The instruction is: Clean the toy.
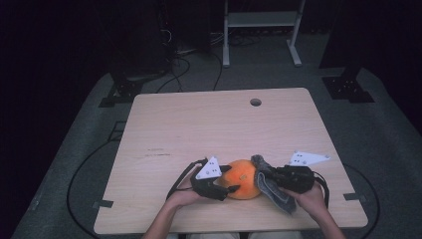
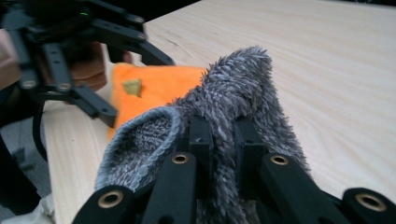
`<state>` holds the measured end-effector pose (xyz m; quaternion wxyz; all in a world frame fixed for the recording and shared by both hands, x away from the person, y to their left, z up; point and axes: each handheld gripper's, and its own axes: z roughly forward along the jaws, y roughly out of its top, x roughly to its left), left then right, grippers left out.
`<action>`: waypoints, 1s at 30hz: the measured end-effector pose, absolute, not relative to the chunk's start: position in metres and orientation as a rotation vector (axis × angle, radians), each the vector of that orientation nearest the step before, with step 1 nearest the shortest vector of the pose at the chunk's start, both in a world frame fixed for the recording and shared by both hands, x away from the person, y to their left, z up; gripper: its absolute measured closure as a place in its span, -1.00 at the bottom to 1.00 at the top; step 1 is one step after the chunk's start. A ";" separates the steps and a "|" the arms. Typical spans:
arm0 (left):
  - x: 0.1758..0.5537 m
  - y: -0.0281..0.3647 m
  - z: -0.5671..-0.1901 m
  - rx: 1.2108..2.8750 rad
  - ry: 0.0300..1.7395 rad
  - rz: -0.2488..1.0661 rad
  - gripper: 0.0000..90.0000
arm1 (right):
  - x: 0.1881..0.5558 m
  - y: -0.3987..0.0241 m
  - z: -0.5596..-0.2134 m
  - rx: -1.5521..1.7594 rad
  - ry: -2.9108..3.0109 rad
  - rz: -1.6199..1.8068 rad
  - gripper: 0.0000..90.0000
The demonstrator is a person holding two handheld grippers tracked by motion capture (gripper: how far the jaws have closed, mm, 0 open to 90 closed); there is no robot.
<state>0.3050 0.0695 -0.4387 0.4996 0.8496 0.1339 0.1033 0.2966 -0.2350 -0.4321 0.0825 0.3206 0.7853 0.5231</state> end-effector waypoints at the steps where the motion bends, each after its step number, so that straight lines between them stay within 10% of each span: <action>1: 0.305 0.070 -0.439 2.053 0.324 0.250 -0.31 | 0.298 -0.237 -0.434 0.985 2.338 1.556 0.78; 25: 0.314 0.063 -0.445 2.031 0.340 0.202 -0.81 | 0.288 -0.230 -0.422 0.867 2.354 1.538 0.78; 30: 0.313 0.060 -0.447 2.029 0.312 0.236 -0.59 | 0.295 -0.240 -0.431 0.965 2.317 1.544 0.78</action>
